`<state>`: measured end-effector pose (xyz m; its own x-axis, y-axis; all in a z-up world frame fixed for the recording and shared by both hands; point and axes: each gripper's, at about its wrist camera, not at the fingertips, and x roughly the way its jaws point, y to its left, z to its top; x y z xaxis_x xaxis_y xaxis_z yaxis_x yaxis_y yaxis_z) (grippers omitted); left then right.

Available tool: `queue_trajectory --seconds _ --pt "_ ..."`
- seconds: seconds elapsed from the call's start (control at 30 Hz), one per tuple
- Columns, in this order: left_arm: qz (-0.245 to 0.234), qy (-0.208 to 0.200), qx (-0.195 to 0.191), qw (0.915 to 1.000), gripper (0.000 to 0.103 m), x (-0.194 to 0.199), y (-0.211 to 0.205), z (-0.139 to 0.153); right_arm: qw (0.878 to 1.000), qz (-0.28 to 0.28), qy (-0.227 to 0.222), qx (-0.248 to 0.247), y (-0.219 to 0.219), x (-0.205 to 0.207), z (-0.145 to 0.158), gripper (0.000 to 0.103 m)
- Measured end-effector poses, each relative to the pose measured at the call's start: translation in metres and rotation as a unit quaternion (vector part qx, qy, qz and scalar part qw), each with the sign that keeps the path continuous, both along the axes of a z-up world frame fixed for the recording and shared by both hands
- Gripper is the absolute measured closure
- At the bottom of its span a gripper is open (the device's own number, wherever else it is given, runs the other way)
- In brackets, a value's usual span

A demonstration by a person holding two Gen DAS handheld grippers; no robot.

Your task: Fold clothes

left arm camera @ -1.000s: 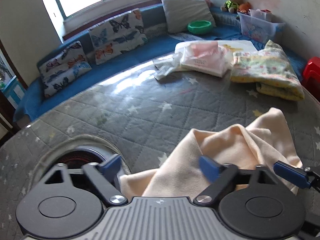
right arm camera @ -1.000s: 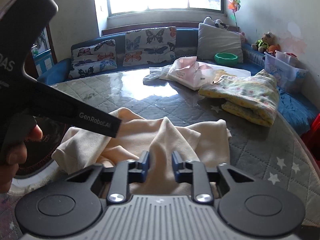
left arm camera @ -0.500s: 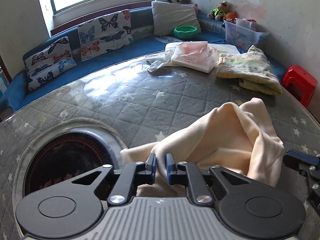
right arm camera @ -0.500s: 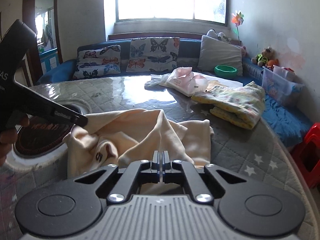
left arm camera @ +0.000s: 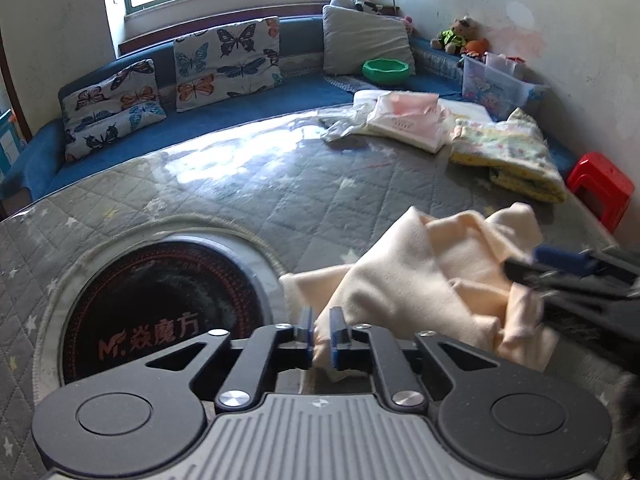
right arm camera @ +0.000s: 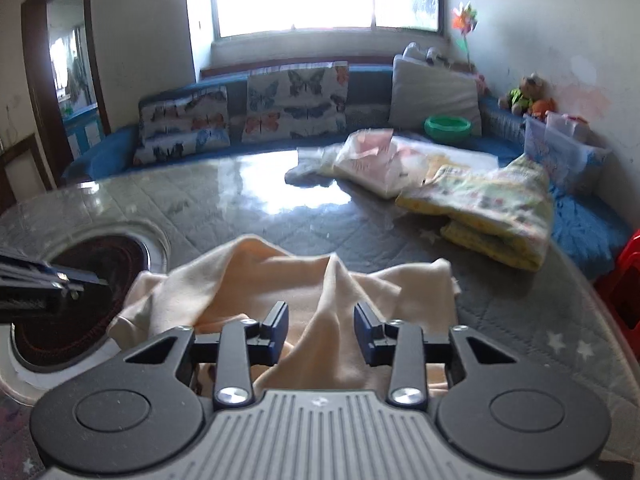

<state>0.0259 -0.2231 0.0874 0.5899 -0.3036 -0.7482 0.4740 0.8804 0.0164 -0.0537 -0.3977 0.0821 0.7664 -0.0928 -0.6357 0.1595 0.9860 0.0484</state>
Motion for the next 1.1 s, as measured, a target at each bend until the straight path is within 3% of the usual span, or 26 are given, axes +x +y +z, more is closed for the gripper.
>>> queue_trajectory --seconds 0.03,0.07,0.23,0.27,0.37,0.43,0.5,0.53,0.57,0.77,1.1 --pt "-0.003 -0.003 0.0 1.0 0.075 0.0 -0.004 0.002 1.0 0.003 0.004 -0.01 0.002 0.001 -0.003 0.08" --pt "-0.006 -0.006 0.0 1.0 0.056 0.001 -0.008 0.003 1.0 0.005 0.009 -0.02 0.003 0.003 -0.005 0.089" --pt "-0.014 -0.024 0.014 0.9995 0.018 0.007 -0.037 0.004 0.998 0.022 0.011 -0.06 0.007 -0.007 -0.015 0.098" --pt "-0.016 -0.027 0.018 0.9994 0.011 0.009 -0.043 0.003 0.997 0.025 0.008 -0.067 0.008 -0.012 -0.014 0.098" --pt "-0.024 -0.038 0.045 0.998 0.011 0.012 -0.061 -0.004 0.996 0.032 -0.001 -0.085 0.008 -0.027 -0.01 0.099" --pt "-0.029 -0.045 0.064 0.9965 0.014 0.013 -0.072 -0.01 0.995 0.036 -0.005 -0.094 0.008 -0.037 -0.007 0.099" --pt "-0.029 -0.047 0.081 0.9952 0.023 0.015 -0.079 -0.018 0.994 0.038 -0.009 -0.1 0.004 -0.042 0.001 0.099" --pt "-0.029 -0.041 0.083 0.9953 0.03 0.017 -0.077 -0.021 0.994 0.038 -0.01 -0.103 0.003 -0.046 0.003 0.099" --pt "-0.028 -0.035 0.083 0.9956 0.044 0.018 -0.073 -0.023 0.993 0.039 -0.012 -0.107 0.003 -0.05 0.004 0.099" --pt "-0.03 -0.016 0.075 0.9966 0.078 0.013 -0.042 -0.026 0.993 0.037 -0.025 -0.111 0.001 -0.076 0.015 0.099" --pt "-0.049 -0.023 0.061 0.9967 0.09 -0.023 0.013 -0.013 0.994 0.047 -0.031 -0.09 0.01 -0.127 0.027 0.099"
